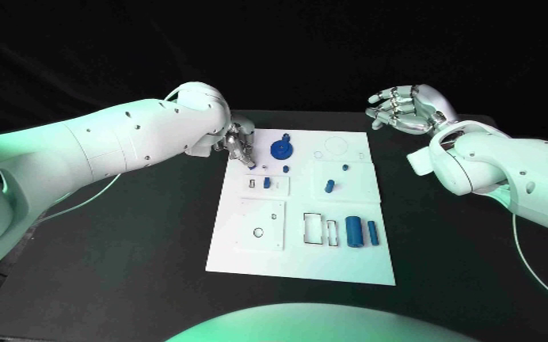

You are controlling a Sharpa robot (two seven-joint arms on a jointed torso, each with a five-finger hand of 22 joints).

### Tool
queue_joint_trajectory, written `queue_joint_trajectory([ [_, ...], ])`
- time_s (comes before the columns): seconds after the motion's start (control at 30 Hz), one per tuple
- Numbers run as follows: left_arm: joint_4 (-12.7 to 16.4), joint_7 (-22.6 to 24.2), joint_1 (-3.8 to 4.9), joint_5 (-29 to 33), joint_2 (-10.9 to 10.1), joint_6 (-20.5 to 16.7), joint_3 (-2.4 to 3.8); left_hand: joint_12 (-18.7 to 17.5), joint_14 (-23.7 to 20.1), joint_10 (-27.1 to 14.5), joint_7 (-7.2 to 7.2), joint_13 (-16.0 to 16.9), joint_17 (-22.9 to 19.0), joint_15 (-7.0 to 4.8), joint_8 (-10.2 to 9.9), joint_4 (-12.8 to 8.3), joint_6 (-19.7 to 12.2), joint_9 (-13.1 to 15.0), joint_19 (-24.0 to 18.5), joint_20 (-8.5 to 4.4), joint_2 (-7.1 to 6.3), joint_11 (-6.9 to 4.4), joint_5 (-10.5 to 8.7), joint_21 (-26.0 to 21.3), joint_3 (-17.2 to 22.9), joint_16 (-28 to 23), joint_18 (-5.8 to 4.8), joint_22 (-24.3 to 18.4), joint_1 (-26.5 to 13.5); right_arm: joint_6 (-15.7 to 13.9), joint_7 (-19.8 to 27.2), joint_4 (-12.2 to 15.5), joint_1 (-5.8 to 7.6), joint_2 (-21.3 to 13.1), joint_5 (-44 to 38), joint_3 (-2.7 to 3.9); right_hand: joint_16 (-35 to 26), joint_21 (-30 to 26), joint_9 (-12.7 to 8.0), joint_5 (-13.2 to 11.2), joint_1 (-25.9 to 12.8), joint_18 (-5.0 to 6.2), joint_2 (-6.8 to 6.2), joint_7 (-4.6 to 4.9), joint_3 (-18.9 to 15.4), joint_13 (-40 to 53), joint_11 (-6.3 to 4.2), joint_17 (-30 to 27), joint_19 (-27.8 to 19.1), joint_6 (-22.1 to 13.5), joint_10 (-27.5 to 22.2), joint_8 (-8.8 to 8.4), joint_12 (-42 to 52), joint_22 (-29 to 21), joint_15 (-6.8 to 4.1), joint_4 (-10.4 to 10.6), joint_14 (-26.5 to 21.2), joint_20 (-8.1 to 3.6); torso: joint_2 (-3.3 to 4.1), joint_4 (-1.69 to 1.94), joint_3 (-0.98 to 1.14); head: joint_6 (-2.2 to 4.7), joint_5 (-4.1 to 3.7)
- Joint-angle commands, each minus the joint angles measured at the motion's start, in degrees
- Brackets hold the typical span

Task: Assemble the parts on the task board

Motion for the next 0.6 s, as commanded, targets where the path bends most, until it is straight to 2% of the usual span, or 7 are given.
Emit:
queue_joint_trajectory([
  [0.03,-0.2,1.4,0.02,6.0,-0.2,-1.5,-0.02,0.1,6.0,1.1,-0.06,0.1,14.9,-0.11,1.6,-3.4,0.4,1.5,0.3,-0.12,-0.78,-0.12,0.34,0.2,8.9,0.1,0.44,0.3,1.1,0.9,0.4,0.0,-0.04,0.0,-0.1,0.02,-0.2,-0.2,-0.1,0.2,0.0,0.68,0.54,1.76,-0.2,-0.1,-0.07,0.0,0.5,-0.1,-0.2,0.20,0.3,0.0,0.19,-0.1,0.3,0.04,-0.06,0.01,0.01,0.06,-0.04],
  [0.07,-0.2,1.4,0.03,7.0,-0.3,-1.8,-0.03,0.0,6.0,1.3,0.02,0.0,14.8,-0.32,2.0,-3.7,0.4,1.8,0.3,0.08,-1.42,-0.20,0.34,0.2,11.2,0.0,0.33,0.3,0.4,0.9,0.4,0.0,-0.04,0.0,-0.1,0.02,-0.2,-0.2,-0.1,0.2,0.0,0.68,0.54,1.76,-0.2,-0.1,-0.07,0.0,0.5,-0.1,-0.2,0.20,0.3,0.0,0.19,-0.1,0.3,0.04,-0.09,0.02,0.04,0.08,-0.12],
  [0.1,-0.2,1.2,0.03,8.6,-0.5,-2.2,-0.05,0.2,5.9,1.7,0.01,0.2,14.7,-0.22,2.7,-4.6,0.3,2.4,0.3,-0.14,-2.81,-0.24,0.21,0.3,15.1,-0.1,0.43,0.4,-1.5,0.9,0.4,0.0,-0.05,0.0,-0.1,0.02,-0.2,-0.2,-0.1,0.2,0.0,0.68,0.54,1.76,-0.2,-0.1,-0.07,0.0,0.5,-0.1,-0.2,0.20,0.3,0.0,0.19,-0.1,0.3,0.04,-0.11,0.03,0.04,0.09,-0.14],
  [0.27,0.5,-0.8,0.05,17.1,-1.8,-4.4,-0.18,0.8,5.9,2.1,-0.24,0.8,14.8,-0.44,3.9,-7.8,0.4,3.5,0.4,-0.19,-4.69,-0.28,0.31,0.4,21.3,0.0,0.38,0.7,-5.2,0.8,0.3,-0.1,-0.05,-0.1,-0.1,0.02,-0.2,-0.2,-0.1,0.3,0.1,0.69,0.53,1.75,-0.2,-0.1,-0.08,0.0,0.6,-0.1,-0.2,0.22,0.4,-0.1,0.18,-0.1,0.3,0.03,-0.14,0.07,0.02,0.16,-0.15],
  [0.3,0.8,-1.3,0.05,18.5,-2.1,-4.9,-0.24,1.1,6.0,2.4,-0.20,1.1,14.9,-0.50,4.4,-9.3,0.3,3.7,0.4,-0.25,-5.34,-0.31,0.18,0.4,23.9,0.0,0.39,0.8,-7.7,0.8,0.3,-0.1,-0.05,-0.1,-0.1,0.02,-0.2,-0.2,-0.1,0.3,0.1,0.69,0.53,1.75,-0.2,-0.1,-0.08,0.0,0.6,-0.1,-0.2,0.22,0.4,-0.1,0.18,-0.1,0.3,0.03,-0.13,0.11,0.05,0.27,-0.14],
  [0.5,3.5,-4.7,0.05,26.6,-4.7,-9.5,-0.82,2.3,6.1,3.0,-0.52,2.2,15.1,-0.67,5.5,-12.1,0.6,4.1,0.9,-0.38,-5.86,-0.51,0.62,0.9,27.5,0.2,0.21,1.6,-10.7,0.9,0.2,-0.2,-0.05,-0.2,-0.1,0.02,-0.2,-0.2,-0.1,0.3,0.1,0.69,0.53,1.75,-0.2,-0.1,-0.08,0.0,0.6,-0.1,-0.2,0.22,0.4,-0.1,0.18,-0.1,0.3,0.03,-0.24,0.17,0.06,0.37,-0.10],
  [0.6,5.5,-6.5,0.04,29.9,-6.4,-12.6,-1.26,4.7,6.1,4.1,-0.77,4.7,15.1,-1.00,6.6,-14.6,1.0,4.4,1.0,-0.61,-6.74,-0.77,2.01,1.1,30.9,0.2,0.17,1.9,-13.8,0.9,0.1,-0.2,-0.05,-0.2,-0.1,0.01,-0.2,-0.2,-0.1,0.3,0.1,0.69,0.53,1.75,-0.2,-0.1,-0.08,0.0,0.6,-0.1,-0.2,0.22,0.4,-0.1,0.18,-0.1,0.3,0.03,-0.25,0.24,0.06,0.43,-0.08],
])
